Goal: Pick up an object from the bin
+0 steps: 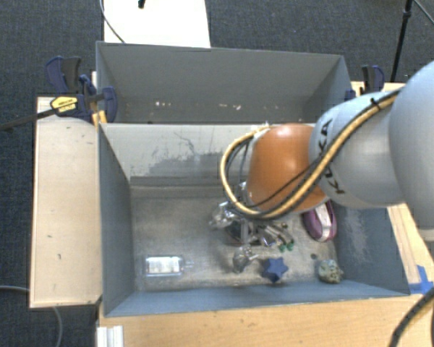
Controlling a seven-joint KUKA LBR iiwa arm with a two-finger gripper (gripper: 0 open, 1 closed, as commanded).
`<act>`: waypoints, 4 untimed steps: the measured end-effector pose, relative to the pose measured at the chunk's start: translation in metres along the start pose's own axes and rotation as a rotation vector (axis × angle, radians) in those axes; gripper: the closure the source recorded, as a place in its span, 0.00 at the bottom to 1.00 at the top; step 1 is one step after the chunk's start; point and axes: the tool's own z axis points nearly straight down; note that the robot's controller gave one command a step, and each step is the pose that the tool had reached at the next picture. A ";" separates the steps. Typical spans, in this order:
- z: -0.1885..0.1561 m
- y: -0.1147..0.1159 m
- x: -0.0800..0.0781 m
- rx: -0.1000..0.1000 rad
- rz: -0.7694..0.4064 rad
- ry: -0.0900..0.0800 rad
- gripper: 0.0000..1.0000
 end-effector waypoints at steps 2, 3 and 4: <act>0.009 -0.138 0.007 -0.013 -0.068 -0.002 0.00; 0.012 -0.191 0.033 -0.008 0.048 -0.009 0.00; 0.010 -0.132 0.076 0.000 -0.059 -0.001 0.00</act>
Offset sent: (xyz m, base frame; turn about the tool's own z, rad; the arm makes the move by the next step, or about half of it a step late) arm 0.0347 -0.0794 -0.0170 -0.0018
